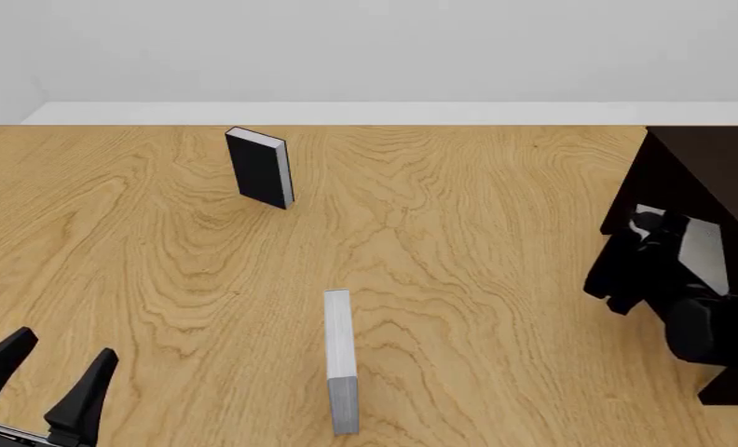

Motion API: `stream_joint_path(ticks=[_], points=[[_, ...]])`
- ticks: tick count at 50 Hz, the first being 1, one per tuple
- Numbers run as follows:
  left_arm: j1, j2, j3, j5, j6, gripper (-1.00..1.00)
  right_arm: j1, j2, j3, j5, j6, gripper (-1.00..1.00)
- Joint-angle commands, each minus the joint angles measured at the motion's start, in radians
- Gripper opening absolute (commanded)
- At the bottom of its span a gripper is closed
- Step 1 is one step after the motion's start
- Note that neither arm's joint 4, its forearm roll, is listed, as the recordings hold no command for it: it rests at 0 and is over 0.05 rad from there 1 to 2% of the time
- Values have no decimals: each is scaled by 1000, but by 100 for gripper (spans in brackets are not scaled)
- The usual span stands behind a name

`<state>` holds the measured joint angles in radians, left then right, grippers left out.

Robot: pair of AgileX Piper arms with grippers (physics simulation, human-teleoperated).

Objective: Pick up the book on the right and place it on the cabinet shelf.

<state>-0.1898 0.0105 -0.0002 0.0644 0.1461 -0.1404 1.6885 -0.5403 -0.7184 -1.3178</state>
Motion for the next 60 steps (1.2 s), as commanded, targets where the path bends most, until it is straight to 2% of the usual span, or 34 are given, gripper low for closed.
stream_joint_path(ticks=[1, 37, 38, 42, 60], points=[[0, -1, 0, 0, 0, 100, -25, -21, 17, -5, -3, 100], [-5, -2, 0, 4, 1, 100, -74, -82, 48, 3, 0, 100], [-5, -1, 0, 3, 1, 100, -81, -81, 56, -10, -13, 100], [-5, 0, 0, 2, 0, 100, -98, -97, 61, -7, 4, 100], [-5, 0, 0, 2, 3, 100, -129, -113, 86, -6, 8, 100]])
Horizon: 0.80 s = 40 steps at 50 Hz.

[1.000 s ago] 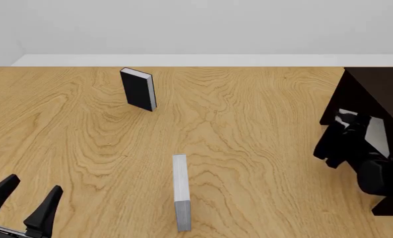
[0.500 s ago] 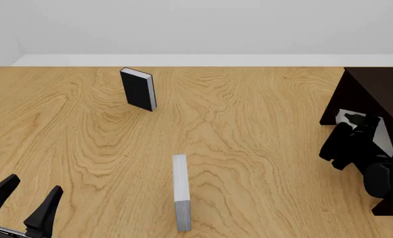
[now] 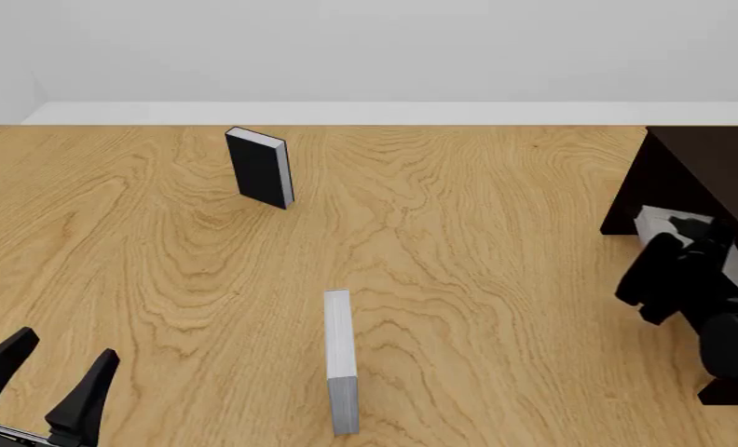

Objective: Pick up the book on the right and place it on the cabinet shelf.

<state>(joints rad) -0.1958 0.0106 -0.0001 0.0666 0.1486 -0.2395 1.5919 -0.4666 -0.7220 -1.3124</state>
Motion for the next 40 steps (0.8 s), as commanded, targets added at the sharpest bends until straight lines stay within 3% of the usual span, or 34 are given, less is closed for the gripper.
stream_joint_path(ticks=[1, 38, 40], points=[[0, 0, 0, -1, 2, 100, -32, -18, 13, -6, 0, 100], [1, 1, 0, -4, 4, 100, -83, -62, 55, -4, 24, 100], [1, 2, 0, -5, 5, 100, -91, -50, 66, -22, 5, 100]])
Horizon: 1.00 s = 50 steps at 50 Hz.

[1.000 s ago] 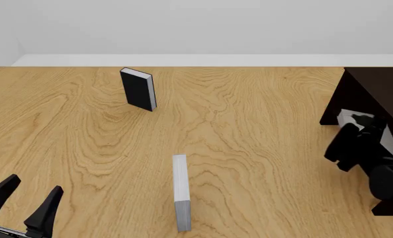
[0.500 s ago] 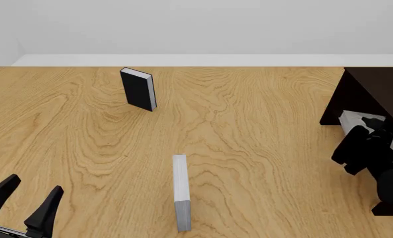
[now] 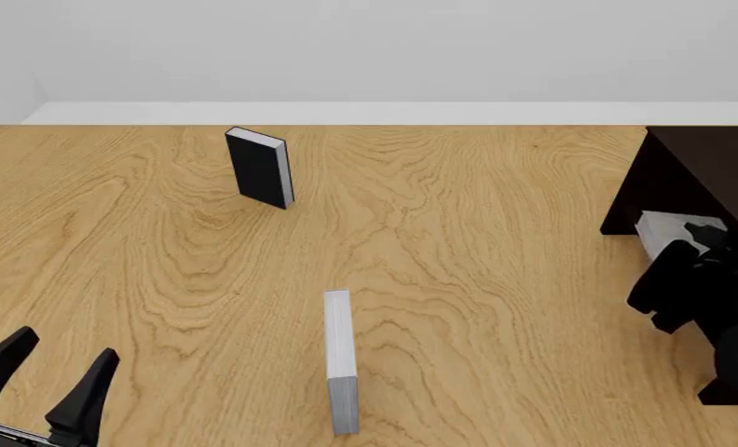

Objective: Pick up the book on the right and place it on the cabinet shelf.

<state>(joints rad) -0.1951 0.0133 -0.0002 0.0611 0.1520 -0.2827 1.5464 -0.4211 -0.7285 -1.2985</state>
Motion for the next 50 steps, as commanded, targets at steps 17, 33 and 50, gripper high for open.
stream_joint_path(ticks=[17, 33, 50], points=[[-3, -1, 0, 1, -1, 100, 11, 14, -3, -18, -21, 100], [-1, 4, 0, -4, -4, 100, 92, 41, -69, 11, -34, 100], [1, 2, 0, -1, -7, 100, 166, 34, -125, 57, -38, 100]])
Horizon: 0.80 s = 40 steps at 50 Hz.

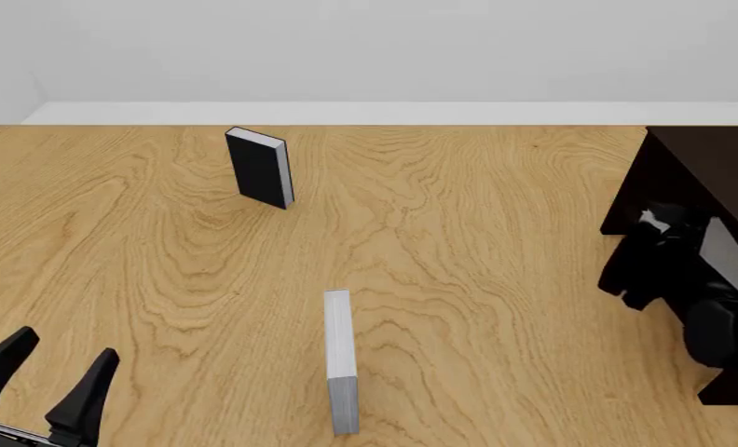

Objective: Pick up the book on the right and place it on the cabinet shelf.

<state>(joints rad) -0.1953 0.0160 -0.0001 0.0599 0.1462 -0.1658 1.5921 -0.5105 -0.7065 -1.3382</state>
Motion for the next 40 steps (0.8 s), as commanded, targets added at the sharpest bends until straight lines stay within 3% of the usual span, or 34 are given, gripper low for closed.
stream_joint_path(ticks=[1, 5, 8, 9, 15, 27, 30, 32, 36, 38, 40], points=[[2, -1, 0, -1, -1, 100, 52, -19, -40, 45, 7, 100], [1, -3, 0, 1, -1, 100, 74, -56, -58, 88, 25, 100], [1, -3, 0, 3, -1, 100, 129, -128, -124, 200, 134, 100], [1, -4, 0, 3, -1, 100, 141, -134, -127, 213, 131, 100], [1, -3, 0, 1, -1, 100, 190, -218, -193, 337, 240, 100], [0, -3, 0, -3, 0, 100, 186, -353, -188, 442, 316, 100], [-1, -2, 0, -4, 1, 100, 186, -401, -212, 502, 378, 100], [-2, -1, 0, -4, 1, 100, 181, -419, -205, 511, 375, 100], [-2, -2, 0, -6, 3, 100, 221, -470, -252, 595, 472, 100], [-3, -3, 0, -6, 5, 100, 196, -492, -242, 593, 454, 100], [-2, -2, 0, -8, 4, 100, 201, -518, -258, 621, 489, 100]])
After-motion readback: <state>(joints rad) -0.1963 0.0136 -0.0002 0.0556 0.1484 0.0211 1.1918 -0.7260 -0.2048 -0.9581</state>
